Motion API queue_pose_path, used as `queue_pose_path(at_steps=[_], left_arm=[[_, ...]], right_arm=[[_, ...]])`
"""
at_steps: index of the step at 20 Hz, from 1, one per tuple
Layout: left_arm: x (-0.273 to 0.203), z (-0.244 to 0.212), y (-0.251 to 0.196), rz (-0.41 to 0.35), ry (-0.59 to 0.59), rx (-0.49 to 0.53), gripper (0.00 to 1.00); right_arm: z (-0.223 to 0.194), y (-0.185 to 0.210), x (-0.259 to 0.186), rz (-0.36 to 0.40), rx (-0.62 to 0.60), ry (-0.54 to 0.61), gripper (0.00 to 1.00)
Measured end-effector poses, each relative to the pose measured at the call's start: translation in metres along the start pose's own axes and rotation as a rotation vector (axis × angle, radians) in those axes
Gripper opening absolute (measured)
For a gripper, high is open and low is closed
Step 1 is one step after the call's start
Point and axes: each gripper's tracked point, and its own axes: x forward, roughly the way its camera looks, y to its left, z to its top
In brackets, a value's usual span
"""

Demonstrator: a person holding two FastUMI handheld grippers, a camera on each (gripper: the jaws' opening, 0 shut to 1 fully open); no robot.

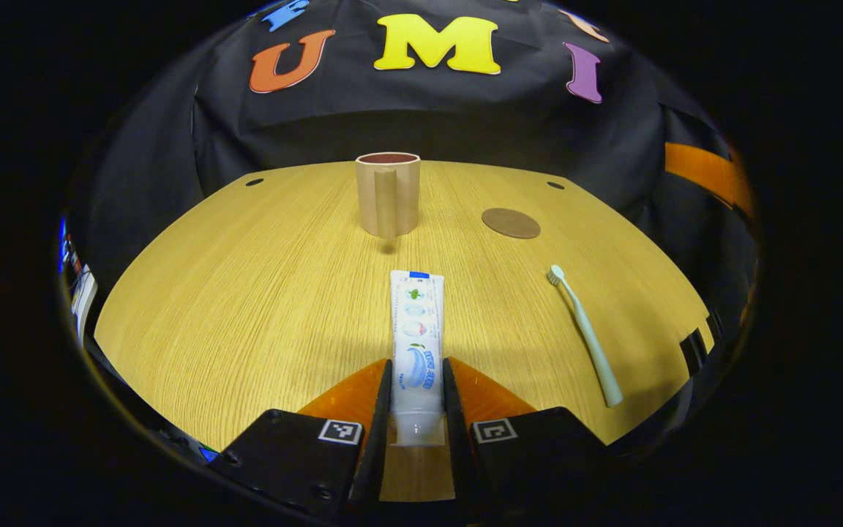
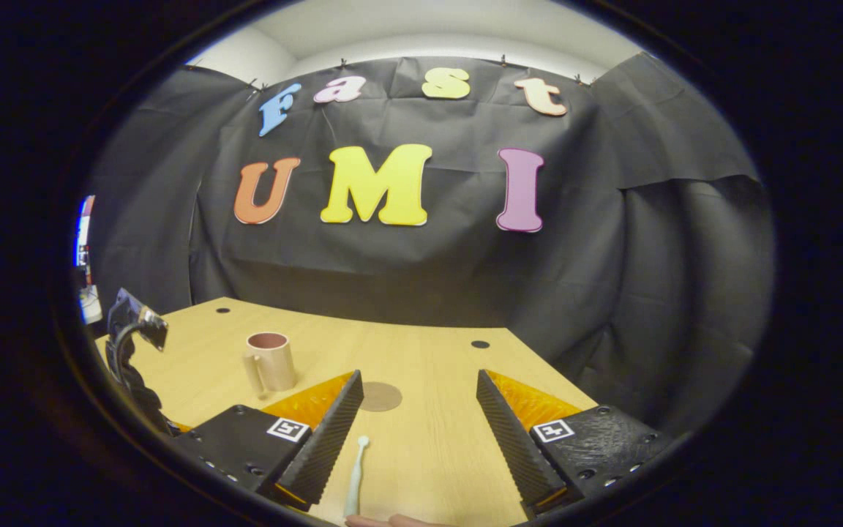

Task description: Put the toothbrush and toothpaste on the desktop into the cup, then pick up the cup and place it on the coaster on the desktop.

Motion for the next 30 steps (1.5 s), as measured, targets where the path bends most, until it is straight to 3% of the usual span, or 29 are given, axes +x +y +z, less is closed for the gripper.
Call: queue_pose_path(at_steps=[6, 9, 13, 18, 20, 21, 23, 24, 27, 30], left_arm=[[-0.038, 0.064, 0.013, 0.077, -0.289, 0.008, 0.41], [-0.057, 0.085, 0.015, 0.097, -0.407, 0.023, 0.41], [-0.061, 0.081, 0.006, 0.054, -0.405, 0.024, 0.40], [-0.059, 0.082, 0.014, 0.067, -0.401, 0.009, 0.40], [-0.058, 0.081, 0.014, 0.066, -0.395, 0.004, 0.40], [-0.058, 0.080, 0.014, 0.065, -0.395, 0.001, 0.40], [-0.056, 0.080, 0.014, 0.062, -0.391, 0.001, 0.40], [-0.055, 0.079, 0.014, 0.061, -0.389, 0.001, 0.41], [-0.054, 0.079, 0.016, 0.068, -0.386, 0.002, 0.41], [-0.052, 0.078, 0.017, 0.067, -0.381, -0.006, 0.41]], right_arm=[[-0.054, 0.036, 0.016, 0.083, -0.010, 0.172, 0.95], [-0.097, 0.042, 0.028, 0.047, -0.007, 0.312, 0.95], [-0.142, 0.054, 0.031, 0.047, 0.004, 0.468, 0.94], [-0.170, 0.061, 0.030, 0.067, 0.029, 0.578, 0.90], [-0.171, 0.063, 0.028, 0.075, 0.079, 0.600, 0.81], [-0.171, 0.061, 0.031, 0.069, 0.087, 0.596, 0.71], [-0.171, 0.066, 0.031, 0.110, 0.121, 0.607, 0.37], [-0.170, 0.066, 0.033, 0.114, 0.129, 0.603, 0.25], [-0.171, 0.067, 0.037, 0.126, 0.178, 0.612, 0.03], [-0.166, 0.062, 0.036, 0.137, 0.169, 0.602, 0.01]])
